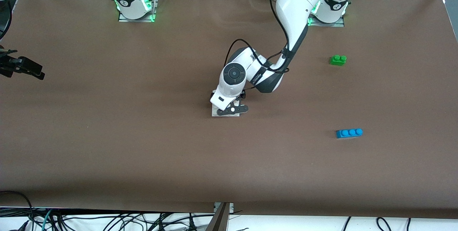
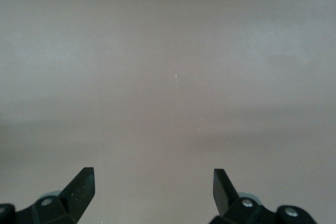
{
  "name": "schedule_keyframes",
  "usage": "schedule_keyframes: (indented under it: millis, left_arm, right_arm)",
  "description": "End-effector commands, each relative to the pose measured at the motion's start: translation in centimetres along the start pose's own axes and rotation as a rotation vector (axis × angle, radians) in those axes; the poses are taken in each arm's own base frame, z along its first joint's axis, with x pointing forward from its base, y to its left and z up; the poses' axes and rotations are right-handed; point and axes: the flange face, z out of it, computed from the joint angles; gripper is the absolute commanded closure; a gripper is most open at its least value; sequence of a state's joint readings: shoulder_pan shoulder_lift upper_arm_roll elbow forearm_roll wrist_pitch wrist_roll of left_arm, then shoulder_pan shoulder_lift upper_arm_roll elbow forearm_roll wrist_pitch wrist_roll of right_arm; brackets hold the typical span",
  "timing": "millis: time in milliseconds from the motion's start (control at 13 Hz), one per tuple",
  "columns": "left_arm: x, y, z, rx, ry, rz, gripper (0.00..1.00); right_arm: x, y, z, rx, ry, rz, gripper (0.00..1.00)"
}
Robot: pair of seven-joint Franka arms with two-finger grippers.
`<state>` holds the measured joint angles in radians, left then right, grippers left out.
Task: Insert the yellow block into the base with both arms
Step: 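Press the yellow brick down onto the base plate studs with the left gripper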
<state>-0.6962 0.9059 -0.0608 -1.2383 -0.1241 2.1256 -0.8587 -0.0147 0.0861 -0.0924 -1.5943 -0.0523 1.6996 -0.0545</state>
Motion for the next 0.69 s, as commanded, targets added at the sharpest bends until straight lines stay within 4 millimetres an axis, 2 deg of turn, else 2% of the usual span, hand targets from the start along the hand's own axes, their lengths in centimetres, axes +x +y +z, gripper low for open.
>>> schedule_keyframes:
  millis: [0,154,309,463,617]
  left_arm:
    - [0.0,0.4,-5.0,0.004,0.003,-0.005,0.0]
    - [-0.2,0.1,-6.7,0.03,-0.012,-0.002,0.0]
    - [0.4,-0.6,-10.0,0.018,0.021,-0.009,0.0]
    - [2.2,-3.0,-12.3,0.036,0.009,0.012,0.0]
    - [4.3,-6.4,-16.6,0.04,-0.005,0.065,0.0]
  right_arm:
    - [0.0,0.2,-0.5,-0.004,0.002,0.003,0.0]
    - [0.0,0.3,-0.5,-0.004,0.002,0.004,0.0]
    - [0.1,0.3,-0.4,-0.004,0.0,0.004,0.0]
    - [0.1,0.3,-0.4,-0.004,0.0,0.004,0.0]
    - [0.1,0.2,-0.5,-0.006,0.002,0.003,0.0]
